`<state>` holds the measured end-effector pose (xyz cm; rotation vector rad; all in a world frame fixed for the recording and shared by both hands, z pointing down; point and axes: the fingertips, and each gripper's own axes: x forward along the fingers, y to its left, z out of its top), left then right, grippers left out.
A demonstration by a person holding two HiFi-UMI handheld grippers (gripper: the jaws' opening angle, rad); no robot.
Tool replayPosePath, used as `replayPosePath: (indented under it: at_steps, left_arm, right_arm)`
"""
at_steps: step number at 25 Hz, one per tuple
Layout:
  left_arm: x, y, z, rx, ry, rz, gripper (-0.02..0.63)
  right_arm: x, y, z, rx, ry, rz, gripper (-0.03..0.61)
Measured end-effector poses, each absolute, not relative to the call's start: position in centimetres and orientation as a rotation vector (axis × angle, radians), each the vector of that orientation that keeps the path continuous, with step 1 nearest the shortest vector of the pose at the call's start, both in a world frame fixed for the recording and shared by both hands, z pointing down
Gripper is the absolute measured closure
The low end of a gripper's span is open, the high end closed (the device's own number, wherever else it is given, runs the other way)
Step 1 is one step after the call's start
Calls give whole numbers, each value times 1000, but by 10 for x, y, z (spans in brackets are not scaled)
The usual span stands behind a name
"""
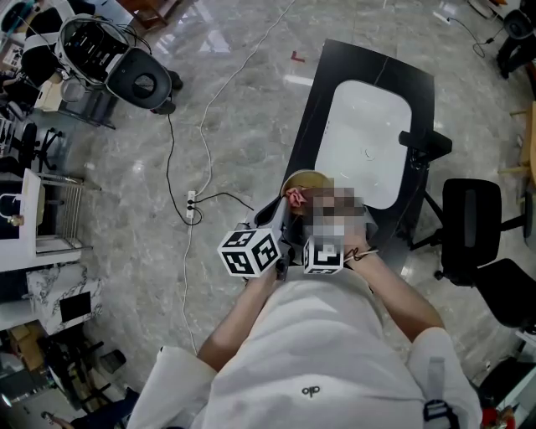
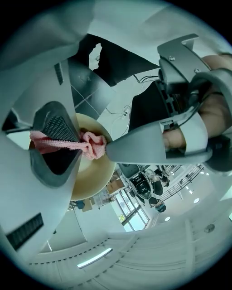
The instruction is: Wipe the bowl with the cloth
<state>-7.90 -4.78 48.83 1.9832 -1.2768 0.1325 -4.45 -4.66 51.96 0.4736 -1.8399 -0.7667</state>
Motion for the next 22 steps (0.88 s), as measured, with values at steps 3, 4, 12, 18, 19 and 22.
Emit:
replayPosePath:
  at_steps: [3, 4, 12, 18, 19, 22]
  left_arm:
    - [-77, -48, 488, 1995, -1268, 138, 595]
    - [-75, -48, 488, 1999, -1264, 143, 594]
    - [-71, -48, 498, 1990, -1252, 162, 594]
    - [-62, -48, 494, 2022, -1217, 151, 594]
    - [-62, -48, 493, 2030, -1213, 148, 594]
    - [-63, -50, 491, 2043, -1211, 140, 594]
  right_arm:
    - [-44, -52, 520, 488, -1829, -784, 551]
    - [-43, -55, 520, 494, -1821, -796, 551]
    - [-35, -81, 498, 649, -1712, -999, 551]
    - [-32, -83, 503, 660, -1751, -958, 551]
    - [-35, -83, 504, 652, -1775, -953, 551]
    - [-46, -74, 508, 584, -1833, -947, 551]
